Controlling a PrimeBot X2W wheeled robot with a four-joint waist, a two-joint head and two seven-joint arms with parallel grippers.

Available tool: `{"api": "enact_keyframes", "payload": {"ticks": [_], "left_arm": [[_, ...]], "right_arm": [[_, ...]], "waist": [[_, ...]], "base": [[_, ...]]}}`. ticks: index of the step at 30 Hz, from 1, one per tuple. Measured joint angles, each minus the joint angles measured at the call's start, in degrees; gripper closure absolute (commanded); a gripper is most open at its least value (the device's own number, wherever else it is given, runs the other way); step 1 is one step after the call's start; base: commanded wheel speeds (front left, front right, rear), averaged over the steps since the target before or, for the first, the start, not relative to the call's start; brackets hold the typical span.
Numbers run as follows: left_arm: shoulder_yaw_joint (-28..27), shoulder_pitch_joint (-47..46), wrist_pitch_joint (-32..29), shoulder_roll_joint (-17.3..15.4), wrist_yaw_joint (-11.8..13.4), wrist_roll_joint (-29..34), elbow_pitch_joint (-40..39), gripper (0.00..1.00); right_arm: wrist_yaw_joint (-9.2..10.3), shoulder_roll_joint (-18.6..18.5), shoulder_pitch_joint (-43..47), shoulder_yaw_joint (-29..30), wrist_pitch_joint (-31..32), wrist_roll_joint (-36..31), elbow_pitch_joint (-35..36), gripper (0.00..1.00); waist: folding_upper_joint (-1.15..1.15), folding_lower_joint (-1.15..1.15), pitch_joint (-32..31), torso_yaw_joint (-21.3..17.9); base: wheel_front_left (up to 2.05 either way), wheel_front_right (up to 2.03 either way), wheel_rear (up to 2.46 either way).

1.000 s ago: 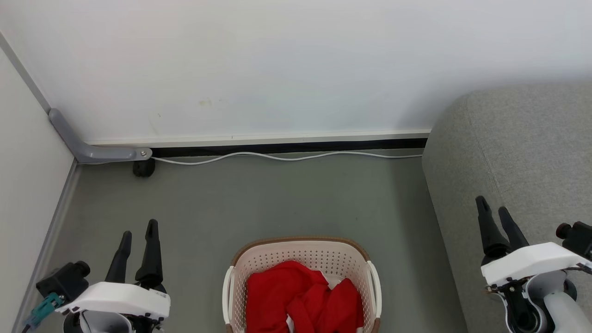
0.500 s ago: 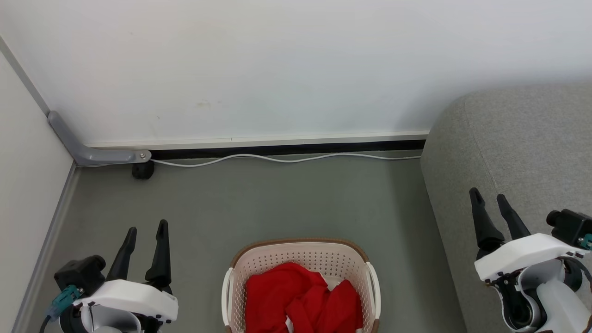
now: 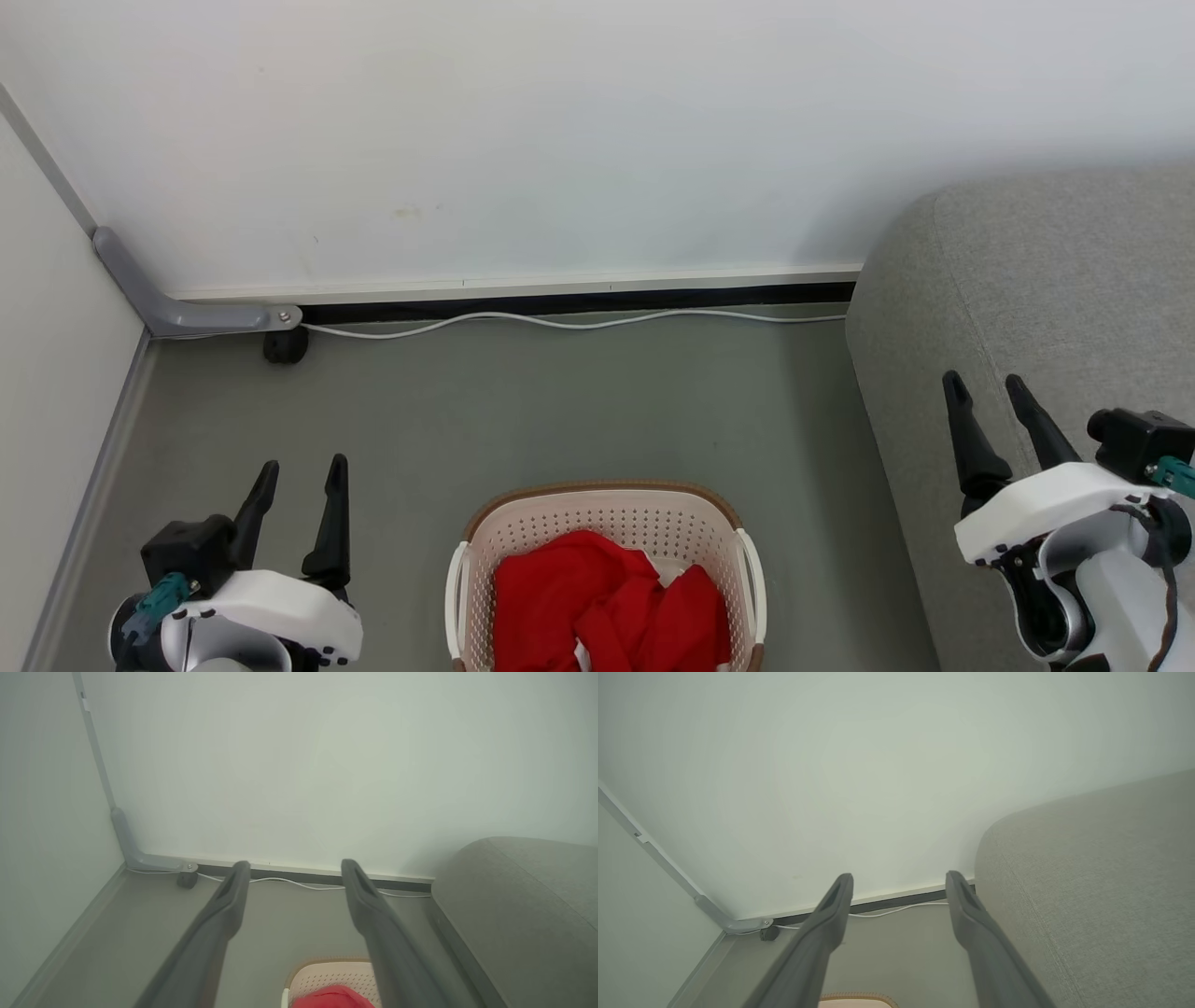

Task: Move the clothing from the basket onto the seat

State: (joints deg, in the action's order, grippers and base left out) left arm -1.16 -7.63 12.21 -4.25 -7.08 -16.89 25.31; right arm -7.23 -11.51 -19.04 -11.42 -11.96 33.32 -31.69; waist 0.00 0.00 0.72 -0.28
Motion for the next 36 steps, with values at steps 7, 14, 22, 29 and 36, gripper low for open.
{"api": "enact_keyframes", "payload": {"ticks": [7,14,22,29,36], "left_arm": [[-0.5,-1.3,1.1,0.0,0.0,4.8,0.6,0.0],[-2.2,-2.2,2.0,0.3,0.0,9.0,0.9,0.0],[-2.8,-2.3,2.2,1.1,-0.2,9.3,1.3,0.0],[-3.1,-2.3,2.2,1.3,-0.2,9.1,1.4,0.0],[-2.7,-2.3,2.2,1.5,-0.2,8.6,1.3,0.0]], "right_arm": [[0.0,-0.7,-1.3,0.3,-1.2,-4.7,-0.8,0.0],[0.0,-0.8,-2.4,1.0,-2.2,-8.8,-1.0,0.0],[0.0,-0.6,-2.6,3.7,-2.2,-9.7,-1.0,0.0],[0.0,-0.3,-2.6,3.9,-2.2,-9.7,-0.9,0.0],[0.0,-0.2,-2.6,4.2,-2.2,-9.8,0.2,0.0]], "waist": [[0.0,0.0,0.0,0.1],[0.0,0.0,0.3,0.1],[0.0,0.0,0.5,0.0],[0.0,0.0,0.6,-0.1],[0.0,0.0,1.2,-0.1]], "base": [[0.0,0.0,0.0],[0.0,0.0,0.0],[0.0,0.0,0.0],[0.0,0.0,0.0],[0.0,0.0,0.0]]}}
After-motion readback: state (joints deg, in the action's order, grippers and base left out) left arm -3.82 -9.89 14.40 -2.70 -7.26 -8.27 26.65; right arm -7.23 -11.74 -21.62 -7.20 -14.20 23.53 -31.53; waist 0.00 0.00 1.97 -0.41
